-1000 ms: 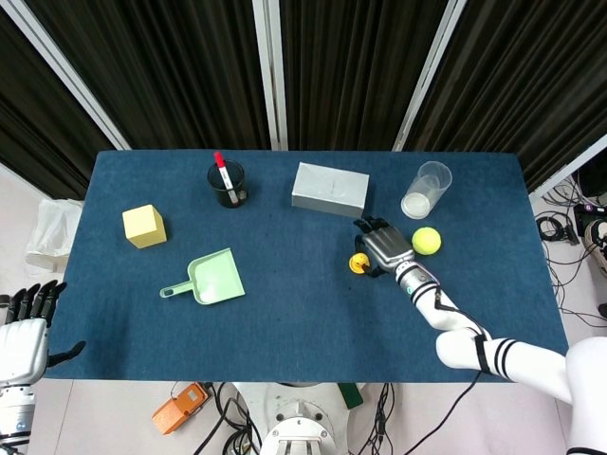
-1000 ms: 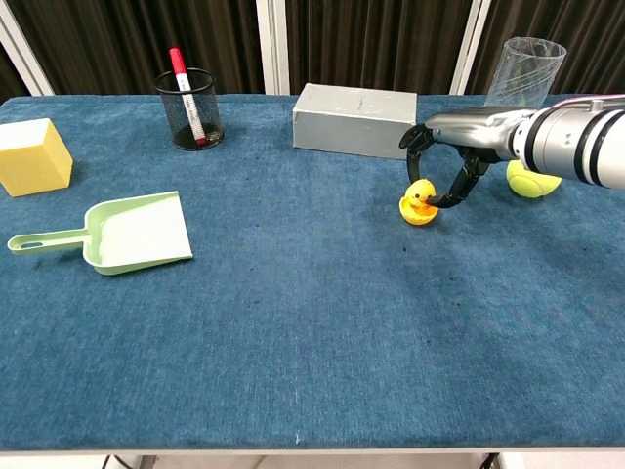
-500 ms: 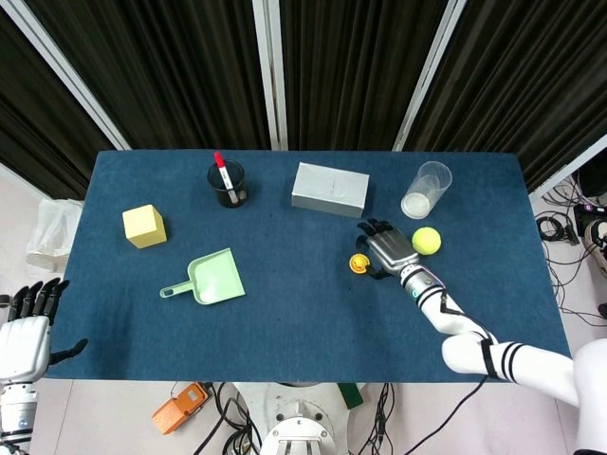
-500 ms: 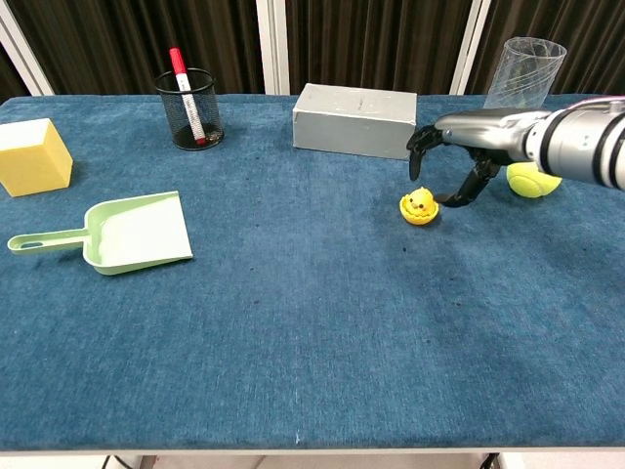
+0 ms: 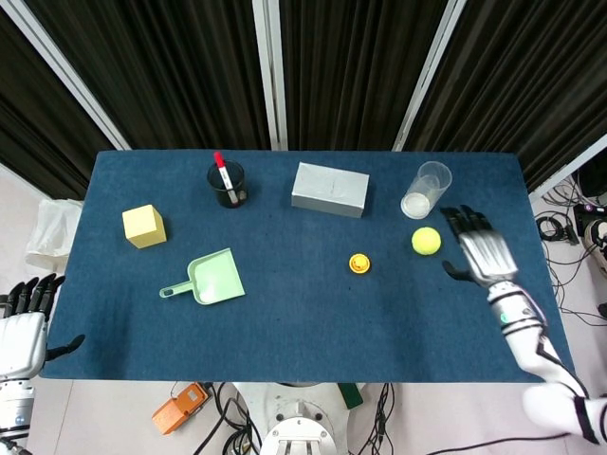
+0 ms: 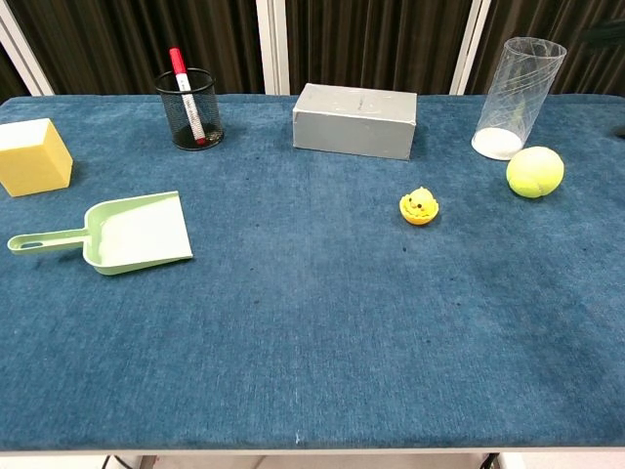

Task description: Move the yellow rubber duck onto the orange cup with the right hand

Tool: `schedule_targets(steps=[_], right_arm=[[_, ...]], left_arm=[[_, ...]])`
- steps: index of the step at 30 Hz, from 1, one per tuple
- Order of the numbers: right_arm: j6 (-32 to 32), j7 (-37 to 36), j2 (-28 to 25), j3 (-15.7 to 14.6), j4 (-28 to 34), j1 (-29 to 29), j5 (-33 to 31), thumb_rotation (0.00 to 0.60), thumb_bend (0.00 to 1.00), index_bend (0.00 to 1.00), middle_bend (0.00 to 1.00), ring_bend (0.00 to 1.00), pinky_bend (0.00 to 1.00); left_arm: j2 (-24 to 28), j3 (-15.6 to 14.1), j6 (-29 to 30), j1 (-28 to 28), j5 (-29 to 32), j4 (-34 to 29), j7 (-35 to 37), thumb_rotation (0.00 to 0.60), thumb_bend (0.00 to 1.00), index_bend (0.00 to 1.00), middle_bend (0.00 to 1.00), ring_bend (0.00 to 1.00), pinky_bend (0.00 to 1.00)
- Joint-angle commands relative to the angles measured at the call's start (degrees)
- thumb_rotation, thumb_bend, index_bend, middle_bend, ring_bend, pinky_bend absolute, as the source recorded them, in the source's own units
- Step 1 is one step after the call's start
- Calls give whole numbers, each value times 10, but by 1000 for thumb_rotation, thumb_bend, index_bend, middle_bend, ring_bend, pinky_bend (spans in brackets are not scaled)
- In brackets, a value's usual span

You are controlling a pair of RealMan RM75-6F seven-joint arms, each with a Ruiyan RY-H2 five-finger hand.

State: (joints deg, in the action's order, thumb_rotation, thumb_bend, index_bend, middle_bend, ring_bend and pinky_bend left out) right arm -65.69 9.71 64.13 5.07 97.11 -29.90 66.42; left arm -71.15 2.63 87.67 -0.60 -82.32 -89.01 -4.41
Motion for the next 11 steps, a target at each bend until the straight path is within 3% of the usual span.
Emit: schedule_targets(steps=[1,7,11], right_arm=[[-98,-47,-54,-40,34,93,45,600,301,0,58,3,114],[-230,-124,-37,-69,-11,197,119,600,297,0,20,0,69],[-265,-150,-23,-73,-38,223,155,600,297,0,20,0,63]], left_arm=[[-1,1,3,-1,1,2,2,600,0,127,77,37,16],[-6,4,19,-9,1,9,12,600,0,127,77,38,16],[-7,3,28,-12,-4,9,10,600,0,127,77,37,16]])
